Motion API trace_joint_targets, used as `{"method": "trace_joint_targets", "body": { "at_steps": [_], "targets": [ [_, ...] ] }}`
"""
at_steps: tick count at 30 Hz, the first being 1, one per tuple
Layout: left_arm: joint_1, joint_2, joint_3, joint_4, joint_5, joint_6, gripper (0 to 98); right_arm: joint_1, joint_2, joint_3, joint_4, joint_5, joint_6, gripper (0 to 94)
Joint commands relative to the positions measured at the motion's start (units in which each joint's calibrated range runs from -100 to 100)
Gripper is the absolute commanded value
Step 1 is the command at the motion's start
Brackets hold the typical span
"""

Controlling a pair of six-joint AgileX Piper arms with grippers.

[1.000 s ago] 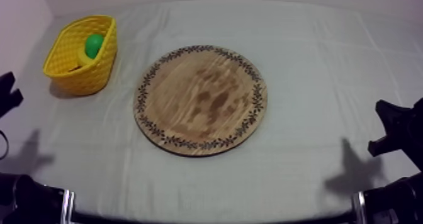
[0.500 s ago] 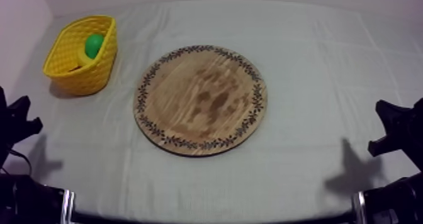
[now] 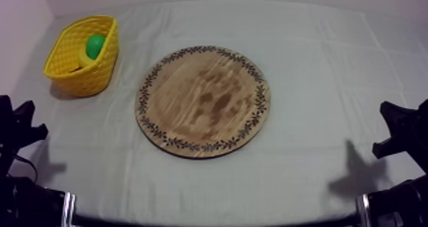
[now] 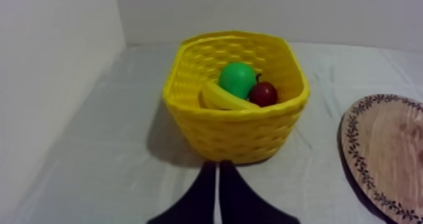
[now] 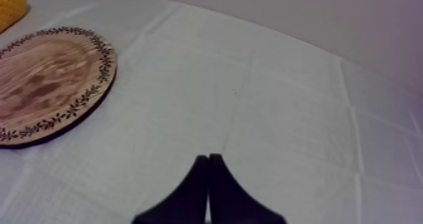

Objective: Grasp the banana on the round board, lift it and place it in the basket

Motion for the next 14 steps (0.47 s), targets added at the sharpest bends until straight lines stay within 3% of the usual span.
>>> {"method": "trace_joint_targets", "body": {
  "at_steps": [1, 14],
  "targets": [
    [0.0, -0.1, 0.1, -0.07, -0.2, -0.1, 0.0, 0.0, 0.0, 0.0, 0.0, 0.1, 0.0, 0.3],
    [-0.1, -0.1, 0.1, -0.22, -0.2, -0.2, 0.0, 0.0, 0.0, 0.0, 0.0, 0.1, 0.0, 0.3]
  ]
}}
